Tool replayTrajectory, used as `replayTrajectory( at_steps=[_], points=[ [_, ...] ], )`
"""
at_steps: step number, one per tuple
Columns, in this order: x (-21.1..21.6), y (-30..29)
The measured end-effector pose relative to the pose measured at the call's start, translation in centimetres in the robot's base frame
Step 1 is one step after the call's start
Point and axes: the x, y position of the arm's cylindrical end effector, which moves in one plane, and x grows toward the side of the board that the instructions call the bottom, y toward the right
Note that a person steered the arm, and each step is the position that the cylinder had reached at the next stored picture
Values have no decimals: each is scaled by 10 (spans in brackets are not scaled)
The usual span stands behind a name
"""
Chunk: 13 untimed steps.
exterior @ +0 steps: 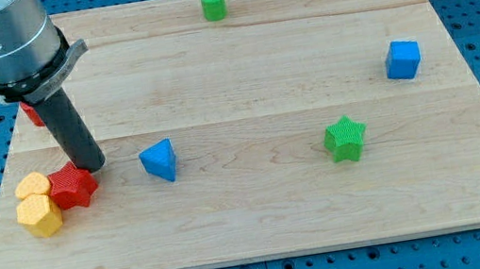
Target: Push the red circle into the yellow heart
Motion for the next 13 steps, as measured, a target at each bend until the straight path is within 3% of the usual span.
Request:
replayTrajectory(
  at_steps=[3,5,6,7,8,10,13],
  points=[
    [-160,-2],
    [-153,-68],
    [-113,-76],
    [-46,-62],
    [-12,-52],
    [-67,-52],
    [-85,-50]
  ],
)
